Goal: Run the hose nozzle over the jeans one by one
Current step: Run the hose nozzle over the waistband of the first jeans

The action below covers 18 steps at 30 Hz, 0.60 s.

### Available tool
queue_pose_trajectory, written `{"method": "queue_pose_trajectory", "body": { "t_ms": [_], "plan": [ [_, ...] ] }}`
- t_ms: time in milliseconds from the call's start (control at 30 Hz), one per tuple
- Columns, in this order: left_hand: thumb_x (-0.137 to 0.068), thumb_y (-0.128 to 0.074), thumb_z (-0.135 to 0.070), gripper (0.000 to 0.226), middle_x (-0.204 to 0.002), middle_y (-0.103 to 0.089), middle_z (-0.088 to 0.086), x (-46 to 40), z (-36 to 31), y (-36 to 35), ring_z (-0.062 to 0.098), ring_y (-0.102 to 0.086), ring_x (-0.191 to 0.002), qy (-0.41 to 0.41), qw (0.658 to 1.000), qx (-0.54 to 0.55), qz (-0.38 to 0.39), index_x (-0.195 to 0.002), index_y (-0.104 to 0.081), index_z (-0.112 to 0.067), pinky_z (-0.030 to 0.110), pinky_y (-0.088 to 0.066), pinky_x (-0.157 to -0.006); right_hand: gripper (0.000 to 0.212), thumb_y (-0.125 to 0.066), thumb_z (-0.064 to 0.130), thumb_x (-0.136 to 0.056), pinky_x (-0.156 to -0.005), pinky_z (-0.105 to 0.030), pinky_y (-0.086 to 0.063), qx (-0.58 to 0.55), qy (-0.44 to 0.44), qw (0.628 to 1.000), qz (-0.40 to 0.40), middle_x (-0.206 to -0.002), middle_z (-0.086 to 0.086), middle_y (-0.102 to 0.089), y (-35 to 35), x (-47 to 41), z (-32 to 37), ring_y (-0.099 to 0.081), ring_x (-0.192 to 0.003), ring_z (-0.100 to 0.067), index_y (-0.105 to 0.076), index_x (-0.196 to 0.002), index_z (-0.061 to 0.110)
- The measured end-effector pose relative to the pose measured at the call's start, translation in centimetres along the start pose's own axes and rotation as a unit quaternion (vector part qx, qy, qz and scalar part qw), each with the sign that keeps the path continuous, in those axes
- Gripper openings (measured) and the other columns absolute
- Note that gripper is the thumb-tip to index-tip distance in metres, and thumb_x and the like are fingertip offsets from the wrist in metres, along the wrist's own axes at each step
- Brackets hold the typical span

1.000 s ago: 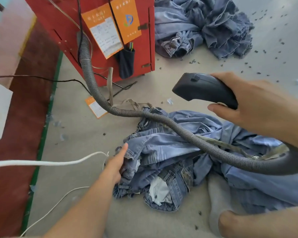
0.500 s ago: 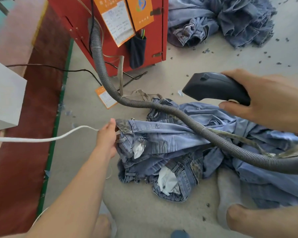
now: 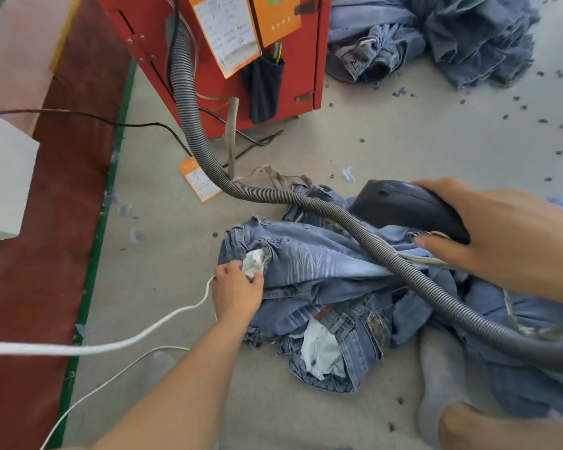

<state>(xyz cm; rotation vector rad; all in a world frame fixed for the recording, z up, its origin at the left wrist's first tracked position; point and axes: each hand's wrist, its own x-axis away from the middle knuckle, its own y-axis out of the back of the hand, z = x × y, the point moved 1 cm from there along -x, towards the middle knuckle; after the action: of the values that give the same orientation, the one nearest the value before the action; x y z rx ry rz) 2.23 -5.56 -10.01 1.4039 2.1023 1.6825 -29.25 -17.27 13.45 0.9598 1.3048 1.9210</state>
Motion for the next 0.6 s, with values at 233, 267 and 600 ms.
{"method": "queue_pose_trajectory", "body": {
  "t_ms": [233,267,600],
  "plan": [
    [-0.084,-0.066,-0.068,0.106,-0.164,0.037,0.007,-1.6,-1.9,-3.3,0.052,0.016,-0.151,-0.122,0.968,-0.176,0.132,-0.158,0.008,-0.049,0.071,-0.017,-0.117,0.068,-0.034,0.078,-0.079,-0.045,-0.015,-0.031,-0.015,-0.020,0.999,0.020,-0.063,0.029,-0.046,-1.1,-0.9,0.2,-0.044,-0.054,0.008,-0.040,-0.137,0.044],
    [-0.073,-0.070,-0.078,0.126,-0.157,0.049,0.008,-1.7,-1.4,-3.9,0.055,0.025,-0.148,-0.101,0.963,-0.206,0.140,-0.154,0.023,-0.049,0.077,-0.014,-0.113,0.066,-0.036,0.077,-0.080,-0.047,-0.015,-0.030,-0.011,-0.017,0.999,0.025,-0.063,0.029,-0.043,-1.3,-1.0,0.4,-0.043,-0.053,0.005,-0.039,-0.137,0.043],
    [-0.105,-0.047,-0.038,0.045,-0.123,-0.069,0.021,-2.1,0.2,-2.5,0.036,-0.067,-0.106,0.148,0.978,0.031,0.145,-0.123,-0.064,-0.002,0.035,-0.050,-0.079,0.058,-0.050,0.066,-0.082,-0.050,-0.023,-0.034,0.008,-0.005,0.999,0.046,-0.066,0.024,-0.044,-1.9,-1.1,0.7,-0.049,-0.058,-0.014,-0.031,-0.133,0.046]
  ]
}}
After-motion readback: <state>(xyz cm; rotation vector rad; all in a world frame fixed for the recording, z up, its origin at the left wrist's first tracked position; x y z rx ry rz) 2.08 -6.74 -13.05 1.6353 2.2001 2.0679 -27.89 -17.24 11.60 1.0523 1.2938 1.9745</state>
